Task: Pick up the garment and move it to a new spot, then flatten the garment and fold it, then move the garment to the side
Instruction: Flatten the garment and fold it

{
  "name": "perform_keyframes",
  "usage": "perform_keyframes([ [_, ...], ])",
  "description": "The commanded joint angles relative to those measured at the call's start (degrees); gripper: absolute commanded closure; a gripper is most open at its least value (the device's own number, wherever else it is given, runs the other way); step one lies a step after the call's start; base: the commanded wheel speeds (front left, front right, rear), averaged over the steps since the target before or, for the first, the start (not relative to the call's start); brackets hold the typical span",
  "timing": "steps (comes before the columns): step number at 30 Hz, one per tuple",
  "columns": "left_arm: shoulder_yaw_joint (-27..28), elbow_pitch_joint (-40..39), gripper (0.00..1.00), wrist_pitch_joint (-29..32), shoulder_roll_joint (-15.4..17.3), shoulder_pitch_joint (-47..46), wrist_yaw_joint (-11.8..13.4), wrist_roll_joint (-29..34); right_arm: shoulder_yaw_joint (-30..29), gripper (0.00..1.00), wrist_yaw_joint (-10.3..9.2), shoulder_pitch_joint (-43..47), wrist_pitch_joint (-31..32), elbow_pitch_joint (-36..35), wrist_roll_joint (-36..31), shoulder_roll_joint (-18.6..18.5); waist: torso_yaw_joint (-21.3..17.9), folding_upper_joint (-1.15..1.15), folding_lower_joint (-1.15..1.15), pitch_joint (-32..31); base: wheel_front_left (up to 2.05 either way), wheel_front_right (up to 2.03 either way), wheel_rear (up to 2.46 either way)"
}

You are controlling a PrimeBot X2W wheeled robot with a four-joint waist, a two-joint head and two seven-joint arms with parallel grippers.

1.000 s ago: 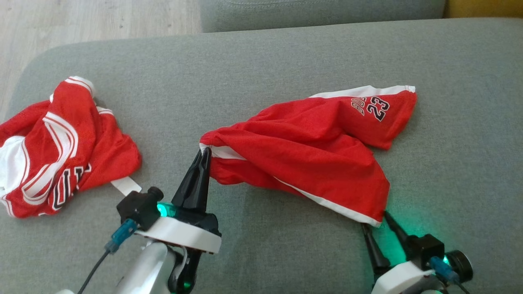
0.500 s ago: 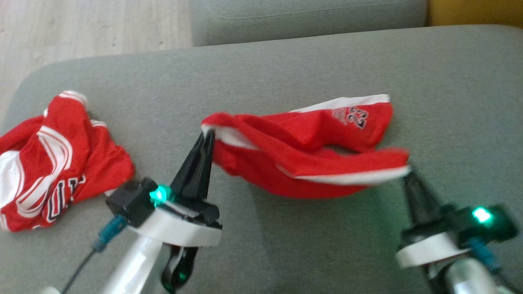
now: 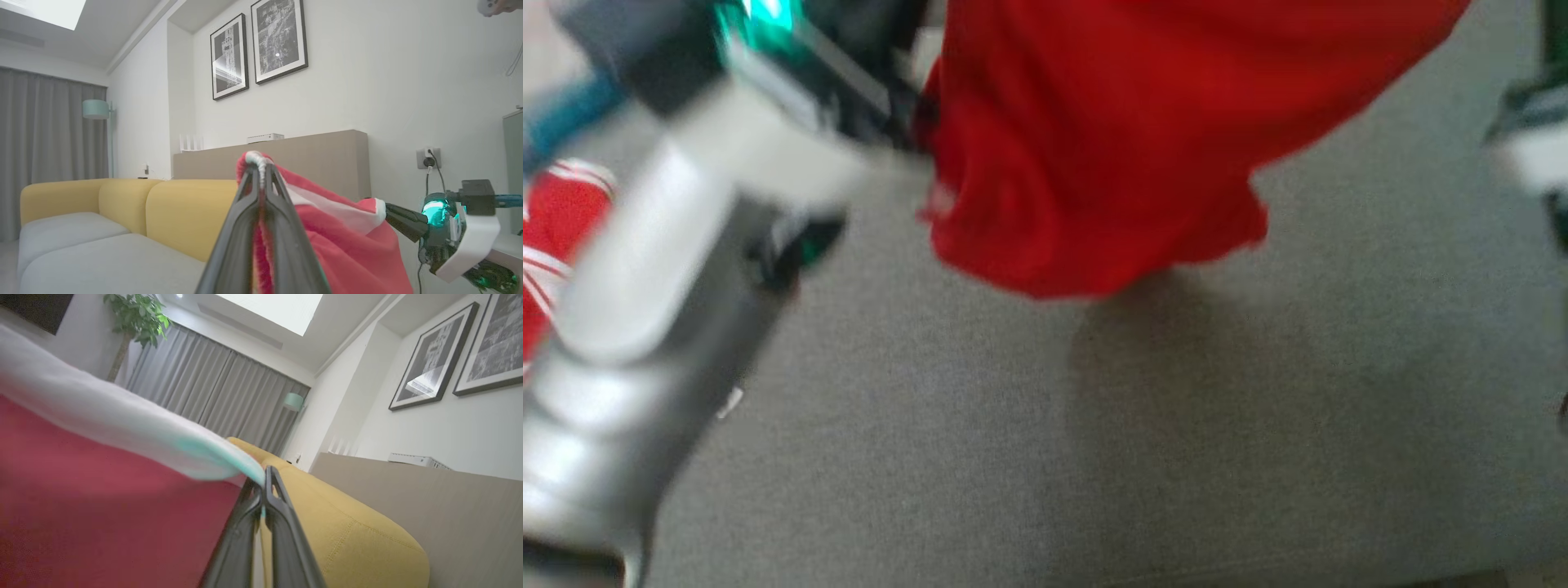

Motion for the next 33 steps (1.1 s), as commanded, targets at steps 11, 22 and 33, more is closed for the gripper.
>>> perform_keyframes([
  [11,-3.3,12.9,1.00,-8.6,-2.4,-27.2,0.1,-3.9,-3.4,1.00,-0.04,-23.5,-0.1,4.0,-2.4,-4.9,-1.3,0.00,-0.01,13.0,0.00,0.00,0.00],
  [22,-12.6,4.2,1.00,-8.9,4.7,-5.7,0.1,1.8,-7.3,1.00,-0.04,-1.0,-0.1,-5.5,-4.0,-3.3,-2.9,0.00,-0.01,14.5,0.00,0.00,0.00],
  [33,-19.0,3.7,1.00,-8.9,1.3,24.8,0.2,3.5,-18.2,1.00,-0.04,35.8,0.4,-14.0,-2.9,3.4,-2.6,0.00,-0.01,14.0,0.00,0.00,0.00],
])
